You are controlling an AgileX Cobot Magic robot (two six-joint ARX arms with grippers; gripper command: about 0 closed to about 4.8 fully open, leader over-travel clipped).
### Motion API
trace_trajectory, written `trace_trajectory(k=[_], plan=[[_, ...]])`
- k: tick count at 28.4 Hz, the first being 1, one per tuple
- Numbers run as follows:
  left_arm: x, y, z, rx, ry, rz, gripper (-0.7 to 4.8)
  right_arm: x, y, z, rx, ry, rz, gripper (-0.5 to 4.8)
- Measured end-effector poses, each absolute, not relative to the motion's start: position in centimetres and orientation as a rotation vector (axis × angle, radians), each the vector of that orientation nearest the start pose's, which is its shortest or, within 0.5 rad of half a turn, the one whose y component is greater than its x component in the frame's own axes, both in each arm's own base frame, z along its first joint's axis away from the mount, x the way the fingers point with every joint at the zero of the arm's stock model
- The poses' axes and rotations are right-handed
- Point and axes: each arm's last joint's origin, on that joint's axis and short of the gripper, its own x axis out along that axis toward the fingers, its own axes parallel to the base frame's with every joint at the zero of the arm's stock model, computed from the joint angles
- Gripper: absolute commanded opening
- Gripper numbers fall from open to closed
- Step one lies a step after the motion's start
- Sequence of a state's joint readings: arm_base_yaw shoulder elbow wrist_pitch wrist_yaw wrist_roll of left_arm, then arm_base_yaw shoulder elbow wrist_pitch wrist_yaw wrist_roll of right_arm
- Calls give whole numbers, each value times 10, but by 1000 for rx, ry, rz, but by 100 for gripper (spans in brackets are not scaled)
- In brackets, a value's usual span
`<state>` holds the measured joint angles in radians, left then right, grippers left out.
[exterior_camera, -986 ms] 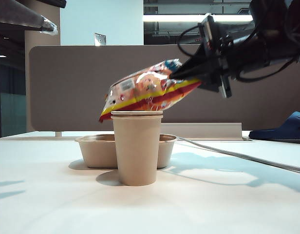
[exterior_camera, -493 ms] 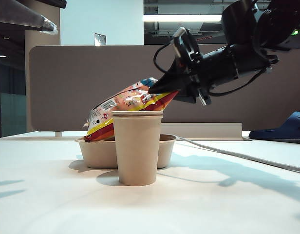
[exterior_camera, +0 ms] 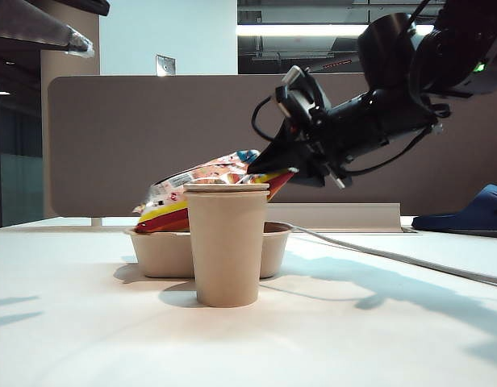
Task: Pick up a bag of chips and put them in the box.
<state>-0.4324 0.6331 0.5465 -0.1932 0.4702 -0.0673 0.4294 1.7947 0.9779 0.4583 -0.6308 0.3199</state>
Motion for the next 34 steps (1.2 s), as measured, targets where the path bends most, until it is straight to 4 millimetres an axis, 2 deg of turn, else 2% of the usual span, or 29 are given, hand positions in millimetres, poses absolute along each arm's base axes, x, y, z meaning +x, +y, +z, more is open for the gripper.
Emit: trace_trajectory(k=[10,32,34], plan=[[129,-74,272,-64,322,-883,247,333,184,172,319,600,973,50],[129,-73,272,-54,318,-861,247,329,182,163,292,688,931,54],[129,-73,272,-54,318,-861,247,329,182,163,292,690,931,68]])
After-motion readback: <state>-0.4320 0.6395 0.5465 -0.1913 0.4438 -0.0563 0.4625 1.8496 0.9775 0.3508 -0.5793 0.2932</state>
